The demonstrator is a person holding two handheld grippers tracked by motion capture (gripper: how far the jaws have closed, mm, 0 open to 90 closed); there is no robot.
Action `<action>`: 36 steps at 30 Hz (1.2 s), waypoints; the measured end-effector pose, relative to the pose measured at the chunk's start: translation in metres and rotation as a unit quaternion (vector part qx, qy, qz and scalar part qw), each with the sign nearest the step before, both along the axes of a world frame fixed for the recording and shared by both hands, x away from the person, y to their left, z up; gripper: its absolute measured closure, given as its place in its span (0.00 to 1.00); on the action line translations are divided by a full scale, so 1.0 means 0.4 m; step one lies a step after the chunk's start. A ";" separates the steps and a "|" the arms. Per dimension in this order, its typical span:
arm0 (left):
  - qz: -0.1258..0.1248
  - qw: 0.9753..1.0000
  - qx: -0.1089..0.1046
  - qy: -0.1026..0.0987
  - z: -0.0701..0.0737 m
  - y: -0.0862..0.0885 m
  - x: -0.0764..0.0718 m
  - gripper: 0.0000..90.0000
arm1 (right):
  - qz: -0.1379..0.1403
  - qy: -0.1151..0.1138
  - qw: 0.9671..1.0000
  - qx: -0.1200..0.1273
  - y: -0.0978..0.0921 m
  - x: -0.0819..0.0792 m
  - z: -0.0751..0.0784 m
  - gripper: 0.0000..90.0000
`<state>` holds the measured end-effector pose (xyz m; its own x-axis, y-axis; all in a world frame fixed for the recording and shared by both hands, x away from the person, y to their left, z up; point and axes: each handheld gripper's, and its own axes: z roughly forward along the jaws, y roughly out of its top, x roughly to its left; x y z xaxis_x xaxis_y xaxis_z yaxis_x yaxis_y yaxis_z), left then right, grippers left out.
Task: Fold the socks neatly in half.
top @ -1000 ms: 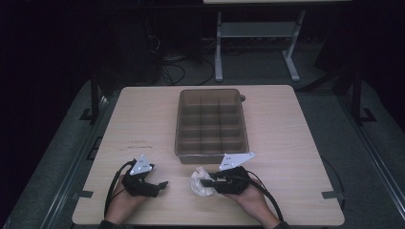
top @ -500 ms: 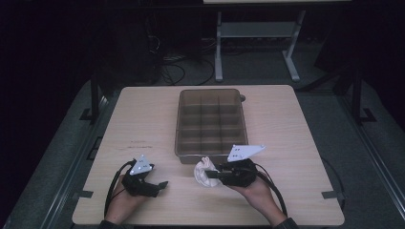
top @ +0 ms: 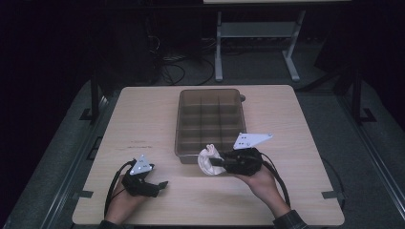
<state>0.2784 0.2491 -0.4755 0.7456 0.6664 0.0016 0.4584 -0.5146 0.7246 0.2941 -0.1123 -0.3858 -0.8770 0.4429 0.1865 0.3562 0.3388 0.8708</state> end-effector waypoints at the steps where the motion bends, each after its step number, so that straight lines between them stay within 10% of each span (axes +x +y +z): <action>1: 0.000 1.000 0.000 -0.001 0.000 0.000 0.000 0.15 | -0.002 -0.001 1.000 0.002 -0.002 0.005 0.003 0.83; 36: -0.002 1.000 0.004 -0.001 0.001 0.001 0.001 0.15 | -0.058 0.003 0.998 -0.019 0.015 0.190 0.043 0.82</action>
